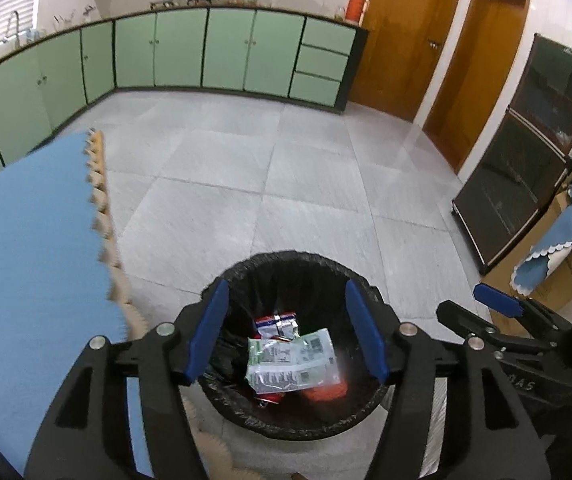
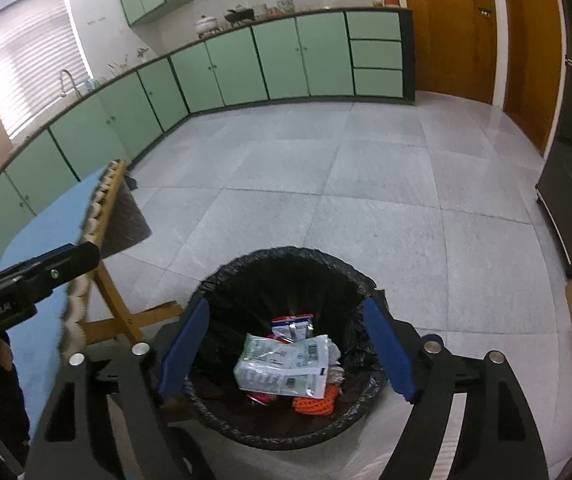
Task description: Collect trash
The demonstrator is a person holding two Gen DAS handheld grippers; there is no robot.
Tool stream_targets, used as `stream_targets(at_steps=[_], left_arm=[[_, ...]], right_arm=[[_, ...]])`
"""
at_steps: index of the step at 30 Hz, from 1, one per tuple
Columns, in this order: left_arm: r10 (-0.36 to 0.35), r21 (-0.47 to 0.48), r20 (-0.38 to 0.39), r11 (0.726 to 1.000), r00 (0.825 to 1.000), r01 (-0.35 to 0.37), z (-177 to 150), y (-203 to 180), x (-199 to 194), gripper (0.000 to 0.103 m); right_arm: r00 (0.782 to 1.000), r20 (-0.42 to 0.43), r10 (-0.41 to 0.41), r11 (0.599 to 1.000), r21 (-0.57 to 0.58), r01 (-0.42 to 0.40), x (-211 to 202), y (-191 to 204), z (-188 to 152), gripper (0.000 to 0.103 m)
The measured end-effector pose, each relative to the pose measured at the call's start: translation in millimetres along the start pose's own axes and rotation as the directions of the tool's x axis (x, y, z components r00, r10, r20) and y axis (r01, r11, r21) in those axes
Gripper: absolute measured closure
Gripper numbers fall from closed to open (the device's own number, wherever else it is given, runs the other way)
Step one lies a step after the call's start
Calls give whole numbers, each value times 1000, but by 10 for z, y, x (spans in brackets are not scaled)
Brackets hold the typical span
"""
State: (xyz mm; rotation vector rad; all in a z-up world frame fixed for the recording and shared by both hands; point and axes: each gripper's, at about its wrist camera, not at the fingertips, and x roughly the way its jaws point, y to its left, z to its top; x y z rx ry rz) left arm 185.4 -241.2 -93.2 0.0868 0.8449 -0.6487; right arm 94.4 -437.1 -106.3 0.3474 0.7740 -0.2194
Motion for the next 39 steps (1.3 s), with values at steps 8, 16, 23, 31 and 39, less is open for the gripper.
stream_targets(at_steps=[8, 16, 23, 31, 39], left_arm=[[54, -24, 94, 998, 994, -52, -79, 55, -626, 29], [116, -21, 170, 993, 979, -114, -185, 39, -1223, 18], [142, -25, 212, 990, 967, -140, -241, 55, -1607, 15], [185, -25, 268, 982, 945, -185, -342, 26, -1940, 14], [218, -36, 307, 975, 926, -218, -497, 51, -2201, 14]], right_arm=[[997, 58, 59, 998, -35, -57, -462, 306, 79, 8], [991, 94, 98, 992, -92, -89, -875, 586, 111, 6], [984, 133, 118, 986, -136, -100, -1160, 758, 71, 6], [977, 165, 135, 980, -171, -106, -1376, 890, 33, 6], [969, 190, 159, 972, -204, -120, -1536, 1018, -32, 6]])
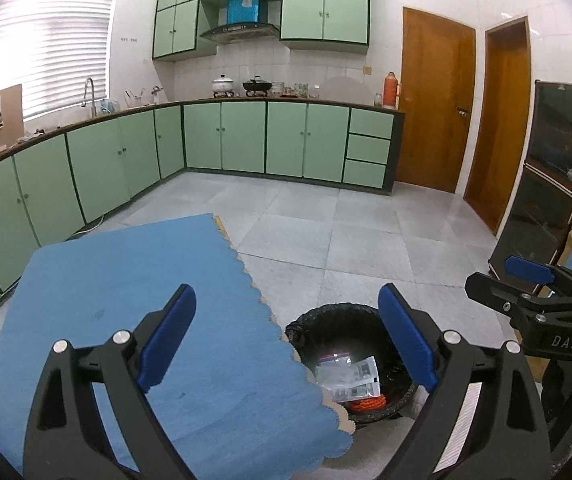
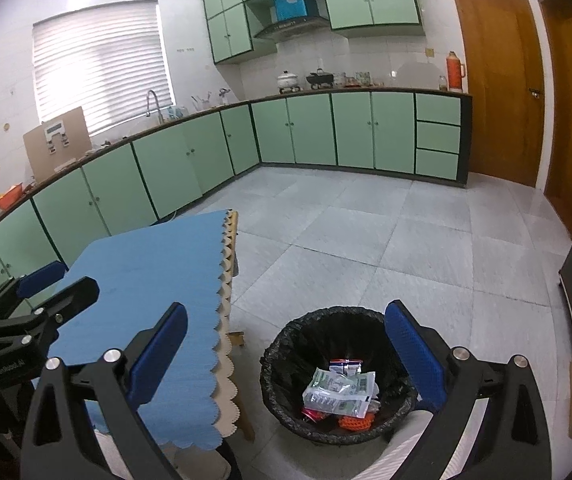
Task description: Collect trash
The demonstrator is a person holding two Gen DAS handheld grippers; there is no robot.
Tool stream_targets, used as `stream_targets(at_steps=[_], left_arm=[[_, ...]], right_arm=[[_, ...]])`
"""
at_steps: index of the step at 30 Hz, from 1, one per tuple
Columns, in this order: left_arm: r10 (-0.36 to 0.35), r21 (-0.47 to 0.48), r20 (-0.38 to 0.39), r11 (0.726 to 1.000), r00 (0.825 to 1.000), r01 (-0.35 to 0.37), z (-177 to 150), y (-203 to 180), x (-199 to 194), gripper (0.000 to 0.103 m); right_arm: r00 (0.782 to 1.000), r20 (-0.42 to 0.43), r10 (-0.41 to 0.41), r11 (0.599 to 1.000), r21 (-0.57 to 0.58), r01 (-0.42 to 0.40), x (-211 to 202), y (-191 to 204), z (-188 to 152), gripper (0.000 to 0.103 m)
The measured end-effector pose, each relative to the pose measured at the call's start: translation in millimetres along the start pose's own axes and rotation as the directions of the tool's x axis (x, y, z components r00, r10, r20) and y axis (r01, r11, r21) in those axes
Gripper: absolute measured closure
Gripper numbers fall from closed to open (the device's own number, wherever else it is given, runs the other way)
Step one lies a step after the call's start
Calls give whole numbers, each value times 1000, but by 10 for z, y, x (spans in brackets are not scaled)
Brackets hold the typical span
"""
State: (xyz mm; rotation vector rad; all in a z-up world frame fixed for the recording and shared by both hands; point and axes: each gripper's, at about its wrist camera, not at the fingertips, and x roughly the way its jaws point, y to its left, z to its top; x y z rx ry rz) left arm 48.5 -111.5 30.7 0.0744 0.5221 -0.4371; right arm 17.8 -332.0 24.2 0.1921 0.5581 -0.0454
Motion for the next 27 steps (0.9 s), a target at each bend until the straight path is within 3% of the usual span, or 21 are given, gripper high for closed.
stream_targets(at_steps=[13, 27], left_arm=[[24, -22, 43, 999, 999, -23, -58, 120, -286, 14], [40, -24, 59, 999, 997, -38, -21, 139, -332, 14]], right_arm=[[999, 35, 20, 999, -38, -19, -161, 155, 17, 6], [998, 46, 32, 998, -54, -30, -189, 229, -1, 6]])
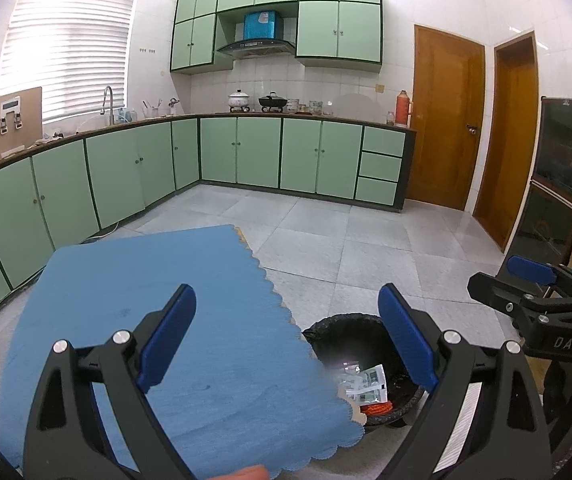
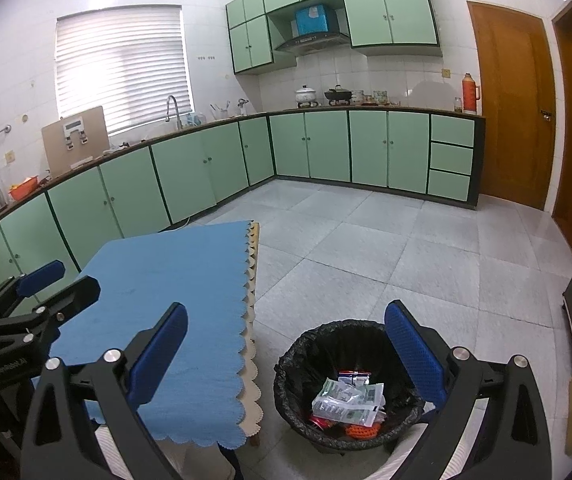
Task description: Collect trash
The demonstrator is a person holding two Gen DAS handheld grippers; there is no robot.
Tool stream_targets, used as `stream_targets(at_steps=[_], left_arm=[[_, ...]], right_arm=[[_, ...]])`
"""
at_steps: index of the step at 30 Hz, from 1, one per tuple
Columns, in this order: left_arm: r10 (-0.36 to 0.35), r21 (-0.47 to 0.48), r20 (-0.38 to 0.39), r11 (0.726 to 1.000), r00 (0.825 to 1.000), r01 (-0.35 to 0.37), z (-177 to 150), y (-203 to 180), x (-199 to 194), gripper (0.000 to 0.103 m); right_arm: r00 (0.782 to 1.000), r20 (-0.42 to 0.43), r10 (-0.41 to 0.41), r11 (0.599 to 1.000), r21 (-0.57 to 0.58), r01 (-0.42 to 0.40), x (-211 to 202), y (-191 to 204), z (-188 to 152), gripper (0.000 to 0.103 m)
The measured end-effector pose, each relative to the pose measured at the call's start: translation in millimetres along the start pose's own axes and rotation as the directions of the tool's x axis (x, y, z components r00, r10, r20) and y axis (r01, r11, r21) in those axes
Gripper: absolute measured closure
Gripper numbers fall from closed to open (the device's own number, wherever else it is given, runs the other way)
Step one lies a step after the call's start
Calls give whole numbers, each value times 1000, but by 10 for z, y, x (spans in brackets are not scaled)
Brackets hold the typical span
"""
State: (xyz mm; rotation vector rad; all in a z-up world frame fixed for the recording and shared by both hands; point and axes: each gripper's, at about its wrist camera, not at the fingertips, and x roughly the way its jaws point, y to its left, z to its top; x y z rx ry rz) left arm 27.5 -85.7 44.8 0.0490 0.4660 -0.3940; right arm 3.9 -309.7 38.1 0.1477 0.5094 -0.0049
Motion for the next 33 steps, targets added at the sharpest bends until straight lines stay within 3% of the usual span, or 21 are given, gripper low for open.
stream_targets(at_steps=[33], left_arm=[[3, 3, 3, 1000, 1000, -3, -14, 46, 19, 14]], right_arm=[[1000, 0, 2, 1000, -2, -2, 11, 26, -15, 6]])
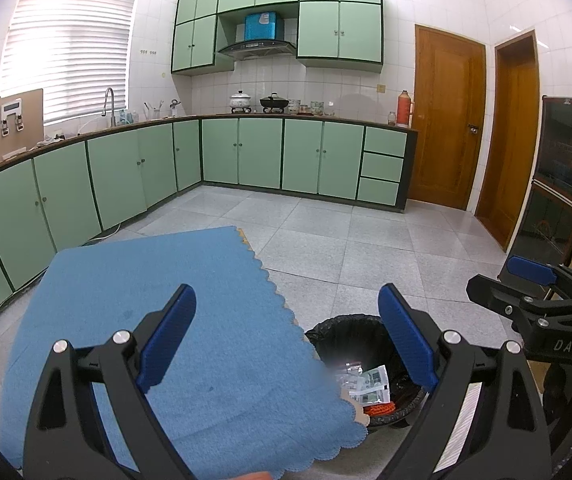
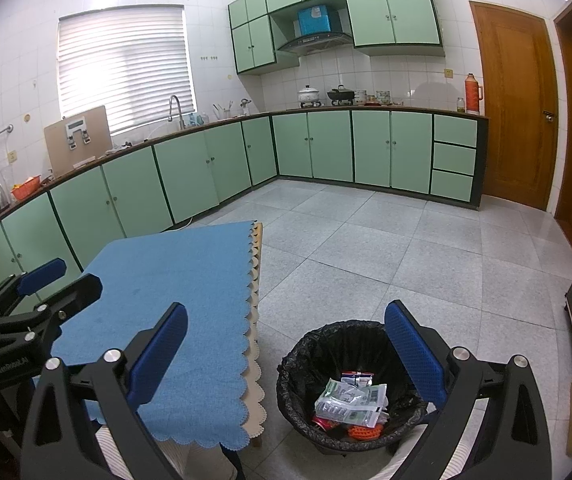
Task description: Collect trash
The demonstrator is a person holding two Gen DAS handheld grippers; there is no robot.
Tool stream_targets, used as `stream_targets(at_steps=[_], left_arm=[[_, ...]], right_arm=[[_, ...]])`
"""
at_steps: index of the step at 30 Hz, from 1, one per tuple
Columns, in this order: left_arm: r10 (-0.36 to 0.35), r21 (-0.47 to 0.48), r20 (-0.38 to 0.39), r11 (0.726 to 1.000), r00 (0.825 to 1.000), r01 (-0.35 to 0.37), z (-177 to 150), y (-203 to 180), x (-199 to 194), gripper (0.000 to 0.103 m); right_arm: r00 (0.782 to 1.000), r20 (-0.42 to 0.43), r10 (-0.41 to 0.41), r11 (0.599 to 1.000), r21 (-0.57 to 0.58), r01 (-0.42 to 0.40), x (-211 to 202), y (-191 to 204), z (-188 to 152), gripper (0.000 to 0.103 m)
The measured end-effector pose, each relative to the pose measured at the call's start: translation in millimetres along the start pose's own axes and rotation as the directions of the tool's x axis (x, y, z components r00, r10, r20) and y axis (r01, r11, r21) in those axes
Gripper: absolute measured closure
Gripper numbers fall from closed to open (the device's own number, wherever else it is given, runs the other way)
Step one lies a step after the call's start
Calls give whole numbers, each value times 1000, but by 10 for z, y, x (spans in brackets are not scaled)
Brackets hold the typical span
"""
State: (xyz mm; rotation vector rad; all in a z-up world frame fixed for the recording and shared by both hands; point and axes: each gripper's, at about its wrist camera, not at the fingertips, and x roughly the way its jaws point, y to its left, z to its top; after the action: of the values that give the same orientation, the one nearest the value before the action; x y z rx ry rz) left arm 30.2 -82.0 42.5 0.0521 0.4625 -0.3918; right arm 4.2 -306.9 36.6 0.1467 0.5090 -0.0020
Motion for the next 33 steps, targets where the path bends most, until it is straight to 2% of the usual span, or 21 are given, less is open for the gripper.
stream_targets(at_steps=[33], left_arm=[[6, 0, -5, 1000, 1000, -6, -36, 78, 34, 14]], right_arm=[[1000, -5, 2, 1000, 3, -2, 10, 24, -1, 6]])
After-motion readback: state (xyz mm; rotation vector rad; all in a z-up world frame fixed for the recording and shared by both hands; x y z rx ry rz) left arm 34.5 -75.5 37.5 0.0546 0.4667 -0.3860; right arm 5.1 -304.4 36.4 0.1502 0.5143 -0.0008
